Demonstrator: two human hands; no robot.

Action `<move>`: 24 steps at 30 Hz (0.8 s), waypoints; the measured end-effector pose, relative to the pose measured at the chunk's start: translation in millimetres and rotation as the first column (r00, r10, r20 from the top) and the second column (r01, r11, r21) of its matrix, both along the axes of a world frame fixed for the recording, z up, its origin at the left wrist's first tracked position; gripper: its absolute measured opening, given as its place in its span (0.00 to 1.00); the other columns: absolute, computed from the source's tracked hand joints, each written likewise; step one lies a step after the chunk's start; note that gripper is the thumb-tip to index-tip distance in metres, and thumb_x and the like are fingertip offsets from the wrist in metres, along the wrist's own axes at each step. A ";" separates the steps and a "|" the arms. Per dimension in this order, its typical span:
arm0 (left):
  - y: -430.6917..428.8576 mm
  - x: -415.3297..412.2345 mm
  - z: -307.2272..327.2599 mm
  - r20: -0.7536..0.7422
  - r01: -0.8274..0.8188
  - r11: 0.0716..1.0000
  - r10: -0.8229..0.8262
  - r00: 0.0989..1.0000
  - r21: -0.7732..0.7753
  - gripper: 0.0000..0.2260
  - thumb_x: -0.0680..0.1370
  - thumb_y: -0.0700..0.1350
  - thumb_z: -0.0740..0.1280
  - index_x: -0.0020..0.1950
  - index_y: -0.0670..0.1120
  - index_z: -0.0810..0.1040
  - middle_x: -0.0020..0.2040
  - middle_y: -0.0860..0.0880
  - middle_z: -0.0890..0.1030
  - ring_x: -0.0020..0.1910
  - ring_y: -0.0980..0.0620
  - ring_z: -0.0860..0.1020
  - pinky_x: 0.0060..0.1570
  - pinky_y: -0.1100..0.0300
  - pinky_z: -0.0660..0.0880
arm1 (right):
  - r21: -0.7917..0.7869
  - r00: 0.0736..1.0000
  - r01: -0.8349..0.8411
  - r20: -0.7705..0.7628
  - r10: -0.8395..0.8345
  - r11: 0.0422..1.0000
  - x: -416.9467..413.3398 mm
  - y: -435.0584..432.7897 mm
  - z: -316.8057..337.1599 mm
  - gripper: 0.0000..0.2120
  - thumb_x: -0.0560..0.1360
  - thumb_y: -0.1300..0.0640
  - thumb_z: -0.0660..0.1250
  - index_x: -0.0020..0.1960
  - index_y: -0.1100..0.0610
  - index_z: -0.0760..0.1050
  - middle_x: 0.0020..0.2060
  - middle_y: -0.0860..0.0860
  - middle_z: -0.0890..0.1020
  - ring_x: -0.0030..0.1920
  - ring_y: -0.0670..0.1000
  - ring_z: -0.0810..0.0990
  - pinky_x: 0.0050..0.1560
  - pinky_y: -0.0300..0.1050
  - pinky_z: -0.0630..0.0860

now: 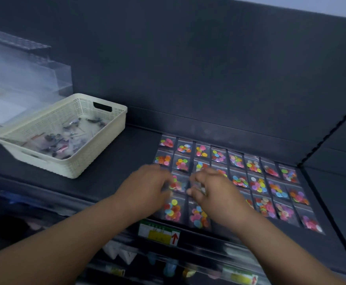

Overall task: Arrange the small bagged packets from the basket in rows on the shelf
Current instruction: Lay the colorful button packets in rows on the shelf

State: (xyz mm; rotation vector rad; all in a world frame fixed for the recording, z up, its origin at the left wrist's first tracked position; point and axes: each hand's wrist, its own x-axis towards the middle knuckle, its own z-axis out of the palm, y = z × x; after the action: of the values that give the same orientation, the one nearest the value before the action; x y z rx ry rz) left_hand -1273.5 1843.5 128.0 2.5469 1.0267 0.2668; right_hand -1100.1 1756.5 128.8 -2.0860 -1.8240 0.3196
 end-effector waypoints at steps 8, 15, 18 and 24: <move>81.2 -80.3 49.1 0.073 -0.178 0.919 0.163 0.984 0.351 0.18 0.74 0.51 0.69 0.62 0.48 0.77 0.58 0.47 0.77 0.59 0.45 0.74 0.60 0.50 0.71 | 0.146 0.964 -0.225 0.181 0.197 0.963 -70.3 92.1 35.9 0.24 0.77 0.50 0.63 0.72 0.51 0.65 0.72 0.50 0.65 0.72 0.52 0.60 0.72 0.43 0.56; 162.5 -156.0 53.8 -0.040 -0.275 0.918 0.298 0.954 0.288 0.22 0.76 0.52 0.66 0.69 0.50 0.70 0.66 0.48 0.72 0.63 0.46 0.70 0.62 0.54 0.68 | 0.119 0.956 -0.264 0.163 0.244 0.957 -138.6 197.0 49.1 0.24 0.76 0.50 0.64 0.72 0.50 0.66 0.73 0.50 0.64 0.71 0.54 0.61 0.71 0.46 0.60; 194.6 -179.1 49.8 -0.131 -0.263 0.926 0.307 0.943 0.272 0.23 0.76 0.54 0.64 0.70 0.50 0.68 0.67 0.47 0.71 0.64 0.46 0.70 0.62 0.52 0.69 | 0.011 0.956 -0.263 0.139 0.259 0.965 -160.4 243.1 46.9 0.25 0.76 0.50 0.63 0.72 0.50 0.65 0.72 0.51 0.65 0.71 0.53 0.63 0.70 0.46 0.63; 237.3 -205.8 37.5 -0.124 -0.225 0.951 0.255 0.959 0.214 0.21 0.77 0.53 0.64 0.68 0.48 0.71 0.65 0.47 0.72 0.63 0.46 0.69 0.60 0.52 0.70 | -0.374 0.926 -0.173 0.254 0.280 0.911 -198.7 300.7 27.0 0.25 0.76 0.50 0.62 0.72 0.51 0.63 0.69 0.54 0.68 0.67 0.56 0.69 0.63 0.47 0.68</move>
State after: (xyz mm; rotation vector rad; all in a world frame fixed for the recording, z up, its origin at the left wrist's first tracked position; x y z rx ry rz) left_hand -1479.3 2080.8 165.5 2.6482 1.4399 0.2562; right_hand -1298.8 2057.2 155.8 -2.2499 -2.3549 0.4266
